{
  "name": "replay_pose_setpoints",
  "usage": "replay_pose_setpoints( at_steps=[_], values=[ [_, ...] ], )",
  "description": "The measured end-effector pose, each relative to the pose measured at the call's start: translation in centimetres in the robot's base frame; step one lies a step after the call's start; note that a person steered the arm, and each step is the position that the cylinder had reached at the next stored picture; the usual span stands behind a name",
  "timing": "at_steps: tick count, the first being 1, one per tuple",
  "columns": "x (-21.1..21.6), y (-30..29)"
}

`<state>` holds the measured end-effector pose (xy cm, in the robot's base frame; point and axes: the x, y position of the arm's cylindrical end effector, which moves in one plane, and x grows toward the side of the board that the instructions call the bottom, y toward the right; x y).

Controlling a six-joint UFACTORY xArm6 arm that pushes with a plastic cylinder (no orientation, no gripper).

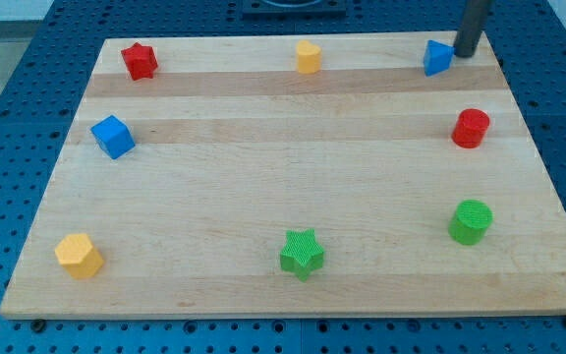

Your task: Move the blue triangle to the yellow heart

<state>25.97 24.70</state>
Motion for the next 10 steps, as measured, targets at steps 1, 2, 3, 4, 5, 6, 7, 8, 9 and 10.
replay_pose_setpoints(
  at_steps=[1, 2, 3, 4, 5, 6, 7, 8, 9, 10],
  values=[
    [0.5, -0.5],
    [2.9, -4.2],
    [2.5, -4.5],
    [3.1, -6.9],
    [0.8, -4.9],
    [-0.8, -4.9],
    [-0.9, -4.9],
    [-1.0, -6.1],
    [-0.9, -9.3],
    [-0.9, -12.8]
  ],
)
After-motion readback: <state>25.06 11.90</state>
